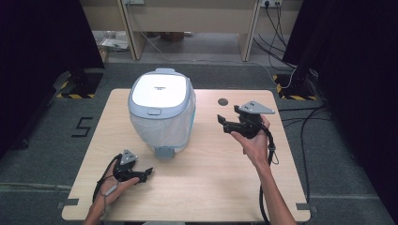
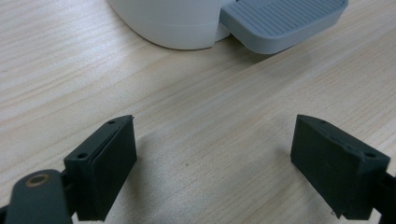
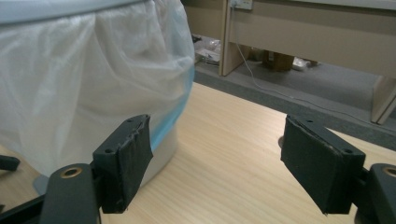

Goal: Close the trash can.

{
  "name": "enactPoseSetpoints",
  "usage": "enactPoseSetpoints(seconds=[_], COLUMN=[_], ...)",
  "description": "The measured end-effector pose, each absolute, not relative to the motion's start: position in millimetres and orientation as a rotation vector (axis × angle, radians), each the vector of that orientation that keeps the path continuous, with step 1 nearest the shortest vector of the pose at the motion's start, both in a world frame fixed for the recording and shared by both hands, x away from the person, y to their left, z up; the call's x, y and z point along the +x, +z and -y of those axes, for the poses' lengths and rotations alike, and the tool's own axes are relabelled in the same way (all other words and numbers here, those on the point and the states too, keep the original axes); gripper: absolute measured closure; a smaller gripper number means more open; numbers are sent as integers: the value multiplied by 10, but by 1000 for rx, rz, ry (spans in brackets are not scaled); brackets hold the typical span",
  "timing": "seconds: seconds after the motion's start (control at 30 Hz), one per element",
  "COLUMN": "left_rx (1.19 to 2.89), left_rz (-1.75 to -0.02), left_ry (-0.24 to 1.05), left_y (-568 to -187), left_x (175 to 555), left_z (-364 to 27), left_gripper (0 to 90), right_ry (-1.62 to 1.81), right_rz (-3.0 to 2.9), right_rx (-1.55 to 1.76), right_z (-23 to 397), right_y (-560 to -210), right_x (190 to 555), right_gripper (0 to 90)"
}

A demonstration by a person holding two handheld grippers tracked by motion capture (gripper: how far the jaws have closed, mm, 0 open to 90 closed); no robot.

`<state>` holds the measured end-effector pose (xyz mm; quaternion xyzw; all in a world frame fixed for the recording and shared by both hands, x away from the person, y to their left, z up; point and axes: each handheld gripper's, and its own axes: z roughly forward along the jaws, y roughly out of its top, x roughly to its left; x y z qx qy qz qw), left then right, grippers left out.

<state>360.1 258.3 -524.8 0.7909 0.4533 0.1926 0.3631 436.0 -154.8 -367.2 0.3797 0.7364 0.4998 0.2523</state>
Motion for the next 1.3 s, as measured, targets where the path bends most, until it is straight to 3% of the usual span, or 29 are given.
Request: enactPoseSetpoints(seconds=[0.73, 1.3], left_rx=[2035, 2034], left_rz=[-1167, -1168], left_ry=[496, 496], left_y=[-5248, -5249], left_x=[3601, 3601], left_z=[-2582, -2582], left_gripper=[131, 132], right_ry=[1259, 1158], right_rz=[-2022, -2096], right_rx=[1108, 1125], right_z=[1806, 1756], right_y=[-4226, -4549], right_x=[4078, 3928], right_gripper=[215, 193])
